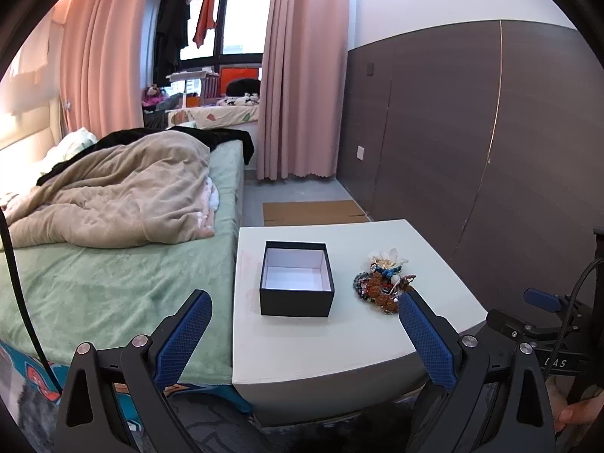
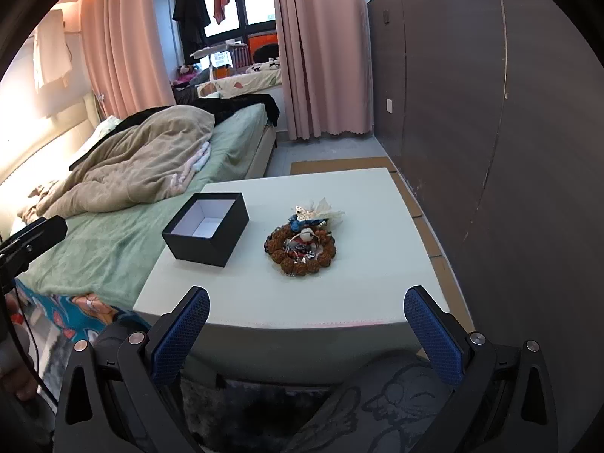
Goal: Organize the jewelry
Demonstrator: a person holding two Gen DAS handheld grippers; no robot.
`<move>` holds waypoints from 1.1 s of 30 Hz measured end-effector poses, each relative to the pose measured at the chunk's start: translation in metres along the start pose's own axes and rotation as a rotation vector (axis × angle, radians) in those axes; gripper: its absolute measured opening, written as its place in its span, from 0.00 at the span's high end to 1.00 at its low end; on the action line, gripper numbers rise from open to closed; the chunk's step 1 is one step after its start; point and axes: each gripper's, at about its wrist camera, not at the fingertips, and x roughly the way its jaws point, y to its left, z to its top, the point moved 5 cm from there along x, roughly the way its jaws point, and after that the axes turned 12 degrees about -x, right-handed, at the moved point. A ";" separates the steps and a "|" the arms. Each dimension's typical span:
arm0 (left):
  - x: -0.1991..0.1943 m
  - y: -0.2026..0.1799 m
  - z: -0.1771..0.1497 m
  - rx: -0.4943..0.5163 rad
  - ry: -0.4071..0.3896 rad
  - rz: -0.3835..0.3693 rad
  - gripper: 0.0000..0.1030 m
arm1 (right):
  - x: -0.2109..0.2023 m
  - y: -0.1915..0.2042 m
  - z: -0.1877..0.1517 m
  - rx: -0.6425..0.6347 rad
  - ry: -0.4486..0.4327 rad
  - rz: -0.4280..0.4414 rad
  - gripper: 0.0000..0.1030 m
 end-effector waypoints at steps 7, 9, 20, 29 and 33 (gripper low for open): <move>0.000 0.001 -0.002 -0.011 0.012 -0.006 0.05 | -0.006 -0.003 0.001 0.007 -0.013 -0.009 0.00; 0.000 0.003 -0.001 -0.013 0.013 -0.008 0.05 | -0.007 -0.003 0.002 0.006 -0.016 -0.016 0.00; -0.001 0.000 0.000 -0.022 0.011 -0.019 0.05 | -0.011 -0.006 0.003 0.006 -0.025 -0.025 0.00; 0.004 -0.005 0.001 -0.005 0.019 -0.013 0.05 | -0.012 -0.005 0.004 0.001 -0.022 -0.024 0.00; 0.009 -0.012 0.004 0.008 0.025 -0.014 0.05 | -0.010 -0.005 0.006 -0.012 -0.017 -0.006 0.00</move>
